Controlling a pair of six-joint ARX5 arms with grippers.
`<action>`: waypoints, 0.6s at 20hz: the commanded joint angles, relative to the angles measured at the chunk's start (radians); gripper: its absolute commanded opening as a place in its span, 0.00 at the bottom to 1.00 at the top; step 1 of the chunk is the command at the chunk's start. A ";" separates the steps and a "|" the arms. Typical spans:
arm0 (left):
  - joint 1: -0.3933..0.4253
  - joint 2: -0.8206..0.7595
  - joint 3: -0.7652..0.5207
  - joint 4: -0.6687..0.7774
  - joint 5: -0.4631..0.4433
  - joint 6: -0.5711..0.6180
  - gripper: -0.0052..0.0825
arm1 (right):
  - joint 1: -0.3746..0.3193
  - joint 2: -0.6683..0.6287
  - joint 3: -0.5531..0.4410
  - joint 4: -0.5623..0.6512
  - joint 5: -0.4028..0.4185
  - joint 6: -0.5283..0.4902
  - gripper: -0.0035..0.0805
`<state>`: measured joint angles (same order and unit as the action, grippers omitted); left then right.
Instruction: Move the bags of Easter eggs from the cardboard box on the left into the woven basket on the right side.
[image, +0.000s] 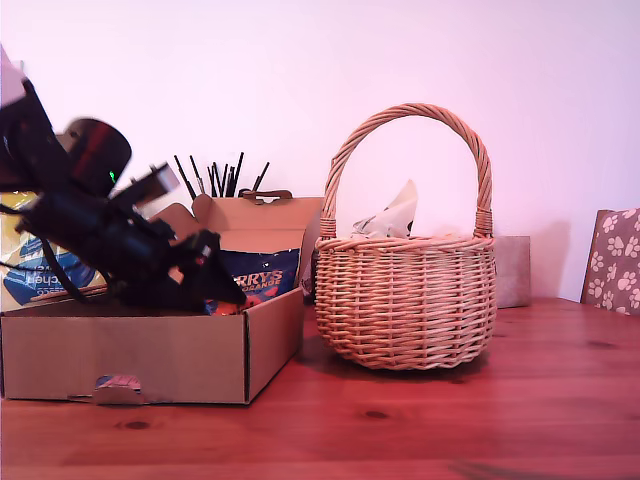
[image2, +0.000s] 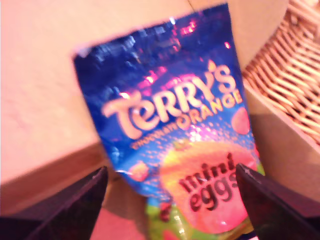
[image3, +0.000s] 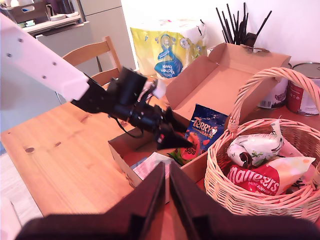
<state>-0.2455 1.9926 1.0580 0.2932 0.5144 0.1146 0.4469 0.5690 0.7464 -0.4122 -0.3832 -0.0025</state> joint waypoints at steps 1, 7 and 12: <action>-0.009 0.066 -0.006 -0.007 0.010 -0.014 0.91 | 0.005 -0.003 -0.011 0.009 0.000 -0.006 0.03; -0.047 0.092 -0.005 0.014 0.039 -0.032 0.90 | 0.005 -0.003 -0.011 0.000 0.002 -0.006 0.03; -0.056 0.092 -0.005 -0.002 0.010 -0.037 0.49 | 0.005 -0.003 -0.011 0.000 0.001 -0.005 0.03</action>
<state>-0.2913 2.0190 1.0843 0.3149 0.5224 0.0994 0.4469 0.5694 0.7464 -0.4137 -0.3828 -0.0025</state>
